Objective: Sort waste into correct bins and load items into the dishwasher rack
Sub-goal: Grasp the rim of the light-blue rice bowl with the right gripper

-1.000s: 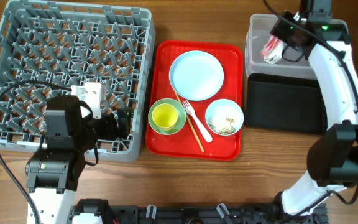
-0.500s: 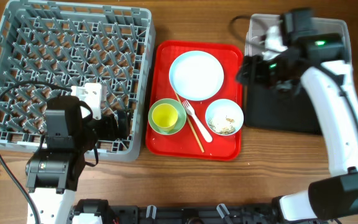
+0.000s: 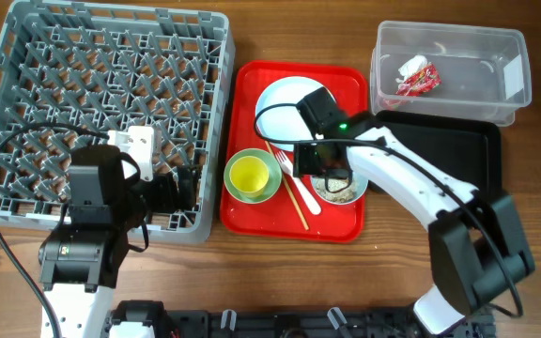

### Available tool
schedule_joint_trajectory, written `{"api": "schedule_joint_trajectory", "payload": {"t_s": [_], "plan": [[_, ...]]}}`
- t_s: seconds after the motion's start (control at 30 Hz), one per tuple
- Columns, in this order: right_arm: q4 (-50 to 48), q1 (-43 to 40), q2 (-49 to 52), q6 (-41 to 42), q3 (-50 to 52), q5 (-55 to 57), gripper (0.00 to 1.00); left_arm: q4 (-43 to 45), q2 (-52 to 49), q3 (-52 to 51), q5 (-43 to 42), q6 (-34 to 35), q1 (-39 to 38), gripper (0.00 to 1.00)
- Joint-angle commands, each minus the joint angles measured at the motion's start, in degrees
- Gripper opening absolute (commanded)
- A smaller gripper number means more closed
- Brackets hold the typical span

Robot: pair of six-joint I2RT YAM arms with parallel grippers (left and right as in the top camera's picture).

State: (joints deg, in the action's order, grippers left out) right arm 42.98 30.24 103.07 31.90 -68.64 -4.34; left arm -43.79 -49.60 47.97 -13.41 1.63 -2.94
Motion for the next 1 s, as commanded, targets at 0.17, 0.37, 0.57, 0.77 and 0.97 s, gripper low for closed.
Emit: {"api": "schedule_joint_trajectory", "payload": {"t_s": [0.17,0.37,0.57,0.77,0.97], "plan": [[-2.4,0.13,7.06,4.55,0.09,0.63,0.34,-0.02,0.09,0.85,-0.66,0.37,0.07,1.0],[-1.09,0.09,5.57,4.24,-1.4,0.57,0.24,-0.02,0.09,0.85,-0.66,0.37,0.07,1.0],[0.57,0.09,3.78,4.24,-2.08,1.57,0.04,0.0,0.09,0.85,-0.66,0.37,0.07,1.0],[2.05,0.09,3.52,4.09,-2.08,1.4,0.07,-0.02,0.09,0.85,-0.68,0.37,0.07,1.0],[1.73,0.09,3.54,4.11,-2.08,1.4,0.35,-0.02,0.09,0.85,-0.68,0.37,0.07,1.0]]}}
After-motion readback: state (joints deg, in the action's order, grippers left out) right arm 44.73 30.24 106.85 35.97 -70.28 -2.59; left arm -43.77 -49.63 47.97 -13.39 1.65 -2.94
